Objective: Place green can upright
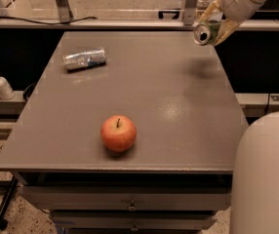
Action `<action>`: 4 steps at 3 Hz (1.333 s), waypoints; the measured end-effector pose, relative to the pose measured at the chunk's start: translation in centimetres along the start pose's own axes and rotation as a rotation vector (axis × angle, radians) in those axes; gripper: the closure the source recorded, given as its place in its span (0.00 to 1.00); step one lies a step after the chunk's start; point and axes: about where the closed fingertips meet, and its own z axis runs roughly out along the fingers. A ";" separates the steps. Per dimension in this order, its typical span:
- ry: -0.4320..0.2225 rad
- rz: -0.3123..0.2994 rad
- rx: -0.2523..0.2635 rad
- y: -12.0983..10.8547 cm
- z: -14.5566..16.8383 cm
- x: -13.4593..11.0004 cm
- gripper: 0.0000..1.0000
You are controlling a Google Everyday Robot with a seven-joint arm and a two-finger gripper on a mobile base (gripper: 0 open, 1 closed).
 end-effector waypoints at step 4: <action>-0.161 0.265 0.091 0.4 -4.0 -1.9 1.00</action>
Offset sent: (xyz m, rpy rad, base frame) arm -0.0341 -0.0126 0.0260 0.1677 0.0717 -0.0774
